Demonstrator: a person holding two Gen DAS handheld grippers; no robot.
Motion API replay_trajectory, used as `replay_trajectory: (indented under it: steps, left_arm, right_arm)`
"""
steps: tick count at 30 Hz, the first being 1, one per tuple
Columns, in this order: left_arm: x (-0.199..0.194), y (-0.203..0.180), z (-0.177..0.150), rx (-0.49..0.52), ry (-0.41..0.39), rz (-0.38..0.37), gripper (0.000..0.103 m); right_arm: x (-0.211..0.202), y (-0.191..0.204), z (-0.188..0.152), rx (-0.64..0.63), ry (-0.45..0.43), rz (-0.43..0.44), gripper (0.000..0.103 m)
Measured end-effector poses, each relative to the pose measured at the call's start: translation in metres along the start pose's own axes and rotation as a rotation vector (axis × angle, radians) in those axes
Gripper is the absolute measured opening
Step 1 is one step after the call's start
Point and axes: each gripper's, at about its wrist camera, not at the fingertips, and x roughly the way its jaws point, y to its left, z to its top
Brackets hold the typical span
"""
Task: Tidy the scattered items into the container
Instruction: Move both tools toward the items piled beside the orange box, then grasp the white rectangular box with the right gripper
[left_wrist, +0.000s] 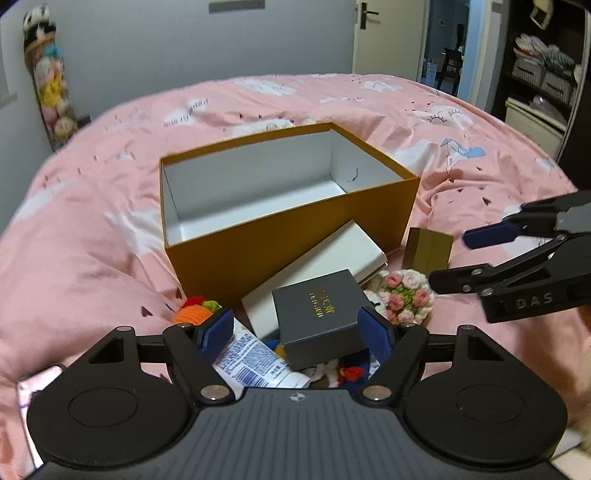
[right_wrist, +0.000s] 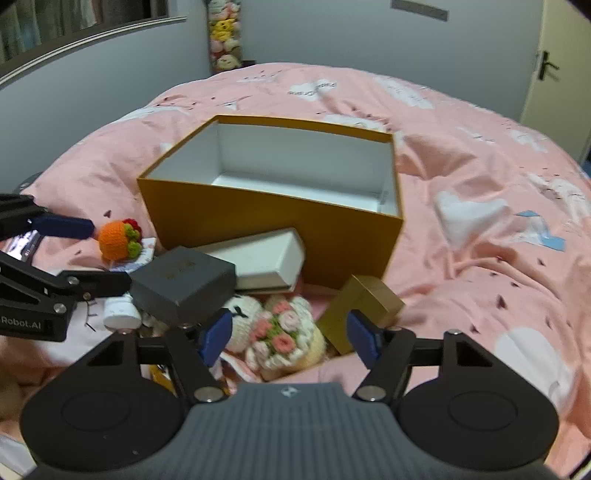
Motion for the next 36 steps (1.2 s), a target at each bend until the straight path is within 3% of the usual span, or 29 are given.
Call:
replay_trajectory:
  steps: [7, 13, 27, 36]
  left_arm:
    - [0.027, 0.022, 0.02, -0.088, 0.074, -0.022, 0.07]
    - [0.049, 0.031, 0.031, -0.106, 0.124, -0.04, 0.059]
    - [0.083, 0.041, 0.038, -0.121, 0.21, -0.051, 0.053]
    - [0.081, 0.038, 0.037, -0.107, 0.222, -0.061, 0.047]
  right_arm:
    - [0.033, -0.012, 0.031, 0.032, 0.06, 0.099, 0.065]
    - [0.072, -0.029, 0.052, 0.097, 0.131, 0.155, 0.065]
    - [0.14, -0.047, 0.062, 0.227, 0.29, 0.291, 0.066]
    - [0.13, -0.044, 0.07, 0.198, 0.254, 0.332, 0.047]
